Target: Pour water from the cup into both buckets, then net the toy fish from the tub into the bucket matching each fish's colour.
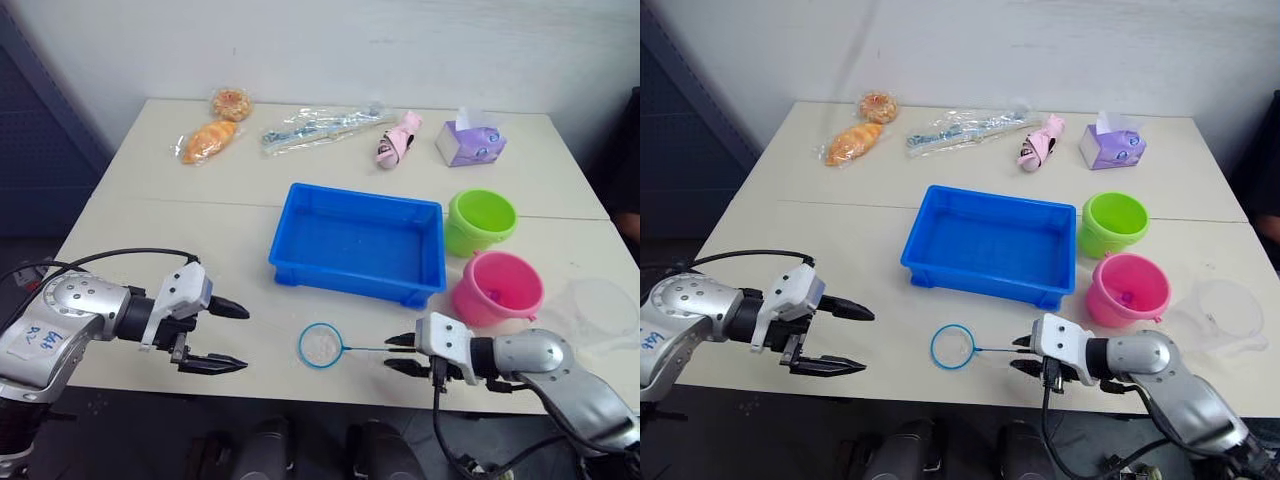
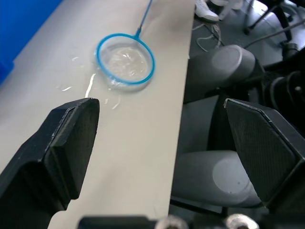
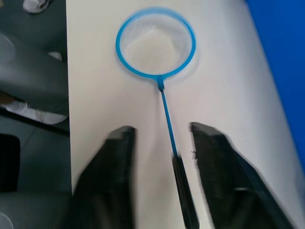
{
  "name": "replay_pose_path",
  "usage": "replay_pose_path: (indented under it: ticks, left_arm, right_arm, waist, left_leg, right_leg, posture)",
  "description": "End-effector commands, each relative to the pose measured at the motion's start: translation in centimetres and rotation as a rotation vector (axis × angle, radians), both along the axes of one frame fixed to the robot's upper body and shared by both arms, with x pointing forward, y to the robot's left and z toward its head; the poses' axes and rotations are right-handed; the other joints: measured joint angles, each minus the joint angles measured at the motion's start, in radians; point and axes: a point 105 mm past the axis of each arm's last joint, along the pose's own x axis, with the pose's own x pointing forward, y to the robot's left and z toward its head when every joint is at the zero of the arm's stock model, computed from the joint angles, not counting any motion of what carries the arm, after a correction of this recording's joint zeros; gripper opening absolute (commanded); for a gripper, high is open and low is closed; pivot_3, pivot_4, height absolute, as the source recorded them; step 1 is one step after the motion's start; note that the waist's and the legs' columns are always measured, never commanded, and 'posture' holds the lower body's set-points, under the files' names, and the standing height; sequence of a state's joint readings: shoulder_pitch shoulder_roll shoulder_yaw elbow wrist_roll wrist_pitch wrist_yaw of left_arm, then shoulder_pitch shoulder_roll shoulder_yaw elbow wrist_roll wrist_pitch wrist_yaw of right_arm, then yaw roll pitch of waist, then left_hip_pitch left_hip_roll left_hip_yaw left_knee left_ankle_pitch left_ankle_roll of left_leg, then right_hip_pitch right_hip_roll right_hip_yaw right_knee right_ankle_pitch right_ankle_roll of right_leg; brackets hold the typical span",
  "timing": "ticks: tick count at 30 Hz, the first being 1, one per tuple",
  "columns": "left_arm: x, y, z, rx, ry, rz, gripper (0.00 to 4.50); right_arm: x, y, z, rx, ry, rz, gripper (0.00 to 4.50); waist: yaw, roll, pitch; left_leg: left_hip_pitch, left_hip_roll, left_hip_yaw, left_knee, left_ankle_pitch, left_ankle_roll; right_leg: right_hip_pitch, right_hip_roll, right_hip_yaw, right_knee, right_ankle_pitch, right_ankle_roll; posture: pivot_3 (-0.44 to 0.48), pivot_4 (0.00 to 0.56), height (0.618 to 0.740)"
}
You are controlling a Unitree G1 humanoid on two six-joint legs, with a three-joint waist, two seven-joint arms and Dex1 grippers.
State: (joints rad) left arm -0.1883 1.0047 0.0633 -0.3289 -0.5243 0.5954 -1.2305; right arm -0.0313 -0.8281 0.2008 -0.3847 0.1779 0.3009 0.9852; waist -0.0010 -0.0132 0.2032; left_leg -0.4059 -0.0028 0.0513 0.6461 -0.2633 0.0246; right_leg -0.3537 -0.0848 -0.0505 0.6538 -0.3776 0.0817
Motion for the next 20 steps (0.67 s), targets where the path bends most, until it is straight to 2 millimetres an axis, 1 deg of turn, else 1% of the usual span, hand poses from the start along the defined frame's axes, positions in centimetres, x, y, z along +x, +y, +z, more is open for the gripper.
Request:
replay_pose_path:
  ticks: [1, 2, 3, 6, 9, 11, 12, 14, 16, 18, 20]
  left_arm:
    - [0.6, -0.1, 1.3, -0.055, -0.046, 0.029, 4.50]
    - [0.9, -0.1, 1.4, -0.070, -0.047, 0.040, 4.50]
    - [1.1, -0.2, 1.6, -0.082, -0.047, 0.044, 4.50]
    - [1.9, -0.2, 2.2, -0.131, -0.049, 0.062, 4.50]
    - [3.2, -0.2, 3.0, -0.182, -0.061, 0.083, 4.50]
    - [3.9, -0.2, 3.5, -0.200, -0.073, 0.093, 4.50]
    - [4.2, -0.3, 3.7, -0.208, -0.079, 0.097, 4.50]
    - [4.9, -0.1, 3.9, -0.209, -0.092, 0.103, 4.50]
    - [5.6, 0.2, 4.0, -0.210, -0.105, 0.113, 4.50]
    - [6.1, 0.4, 4.2, -0.217, -0.115, 0.120, 4.50]
    - [6.4, 0.5, 4.5, -0.229, -0.120, 0.121, 4.50]
  right_arm:
    - [0.2, -0.7, 1.6, 0.011, -0.069, -0.034, 3.74]
    - [0.0, -1.2, 2.3, 0.025, -0.075, -0.067, 4.28]
    - [-0.2, -1.8, 2.9, 0.037, -0.080, -0.104, 4.45]
    - [-1.1, -4.1, 5.3, 0.090, -0.110, -0.250, 4.45]
    - [-2.4, -7.6, 7.9, 0.155, -0.149, -0.447, 4.45]
    - [-3.3, -9.9, 9.1, 0.182, -0.183, -0.566, 4.45]
    - [-3.8, -11.4, 9.7, 0.197, -0.200, -0.641, 4.45]
    - [-5.3, -14.2, 10.6, 0.210, -0.234, -0.781, 4.45]
    - [-7.1, -17.0, 11.2, 0.215, -0.258, -0.910, 4.45]
    - [-8.7, -18.7, 11.6, 0.223, -0.271, -0.998, 4.45]
    - [-9.9, -19.9, 11.8, 0.218, -0.281, -1.061, 4.45]
  waist:
    - [-0.001, 0.000, 0.000]
    - [0.000, 0.000, 0.000]
    - [0.002, 0.000, 0.000]
    - [0.005, 0.000, 0.000]
    - [0.004, 0.000, 0.000]
    - [0.004, 0.000, 0.000]
    - [0.004, 0.000, 0.000]
    - [0.004, 0.000, 0.000]
    - [0.002, 0.000, 0.000]
    - [0.000, 0.000, 0.000]
    - [-0.002, 0.000, 0.000]
  left_leg:
    - [0.000, 0.000, 0.000, 0.000, 0.000, 0.000]
    - [0.000, 0.000, 0.000, 0.000, 0.000, 0.000]
    - [0.000, 0.000, 0.000, 0.000, 0.000, 0.000]
    - [0.000, 0.000, 0.000, 0.000, 0.000, 0.000]
    - [0.000, 0.000, -0.001, 0.000, 0.000, 0.000]
    - [0.001, 0.000, -0.001, 0.000, 0.000, 0.000]
    - [0.001, 0.000, -0.001, 0.000, 0.000, 0.000]
    - [0.001, 0.000, -0.001, 0.000, 0.000, 0.000]
    - [0.001, 0.000, 0.000, 0.000, 0.000, -0.001]
    - [0.002, 0.000, 0.000, -0.001, 0.000, -0.001]
    - [0.002, 0.000, 0.000, -0.002, -0.001, 0.000]
  right_leg:
    - [0.000, 0.000, 0.000, 0.000, 0.000, 0.000]
    - [0.000, 0.000, 0.000, 0.000, 0.000, 0.000]
    - [0.000, 0.000, 0.000, 0.000, 0.000, 0.000]
    - [0.000, 0.000, -0.001, 0.001, 0.000, 0.000]
    - [0.002, 0.000, -0.002, 0.001, 0.000, 0.000]
    - [0.002, 0.001, -0.002, 0.001, 0.000, 0.000]
    - [0.002, 0.001, -0.002, 0.001, 0.000, 0.000]
    - [0.002, 0.001, -0.002, 0.001, 0.000, 0.000]
    - [0.002, 0.001, -0.001, 0.001, 0.000, 0.000]
    - [0.002, 0.001, -0.001, 0.000, 0.000, 0.000]
    - [0.002, 0.001, 0.000, 0.000, 0.000, 0.000]
  posture:
    - [0.000, 0.150, 0.739]
    - [0.000, 0.150, 0.739]
    - [0.000, 0.150, 0.739]
    - [0.000, 0.150, 0.739]
    - [0.000, 0.150, 0.739]
    - [0.000, 0.150, 0.739]
    - [0.000, 0.150, 0.739]
    - [0.000, 0.150, 0.739]
    - [0.000, 0.150, 0.739]
    - [0.000, 0.150, 0.739]
    - [0.000, 0.150, 0.739]
